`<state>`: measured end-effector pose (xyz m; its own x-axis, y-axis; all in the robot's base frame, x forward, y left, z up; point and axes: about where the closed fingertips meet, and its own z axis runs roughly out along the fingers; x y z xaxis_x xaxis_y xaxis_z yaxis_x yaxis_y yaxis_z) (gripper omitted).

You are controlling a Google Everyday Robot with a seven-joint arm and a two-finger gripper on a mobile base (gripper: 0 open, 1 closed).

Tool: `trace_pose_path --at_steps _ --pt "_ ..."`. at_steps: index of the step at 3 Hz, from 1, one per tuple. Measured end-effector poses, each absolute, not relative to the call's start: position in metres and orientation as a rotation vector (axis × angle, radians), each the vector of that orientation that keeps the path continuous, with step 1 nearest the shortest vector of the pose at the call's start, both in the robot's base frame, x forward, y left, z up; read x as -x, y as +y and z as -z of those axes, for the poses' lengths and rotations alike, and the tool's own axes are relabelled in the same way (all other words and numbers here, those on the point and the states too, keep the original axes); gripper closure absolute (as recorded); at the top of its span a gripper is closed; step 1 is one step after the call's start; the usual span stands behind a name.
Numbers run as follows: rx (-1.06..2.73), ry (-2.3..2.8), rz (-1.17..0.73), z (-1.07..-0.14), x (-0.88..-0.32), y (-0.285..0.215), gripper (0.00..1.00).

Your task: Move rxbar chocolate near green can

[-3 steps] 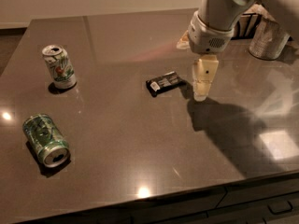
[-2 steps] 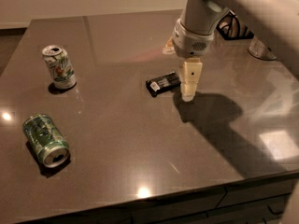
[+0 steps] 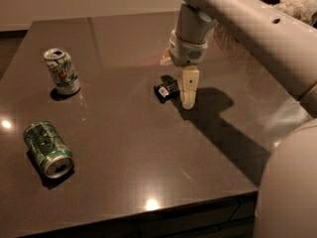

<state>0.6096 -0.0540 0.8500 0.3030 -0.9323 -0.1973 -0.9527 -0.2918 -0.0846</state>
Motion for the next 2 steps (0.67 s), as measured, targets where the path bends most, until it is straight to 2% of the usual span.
trace_pose_path --at_steps 1,2 --pt "2.41 1.751 -0.161 -0.8394 -0.6164 -0.0505 0.15" --pt "2.424 1.761 -0.162 -0.834 -0.6198 -0.049 0.38"
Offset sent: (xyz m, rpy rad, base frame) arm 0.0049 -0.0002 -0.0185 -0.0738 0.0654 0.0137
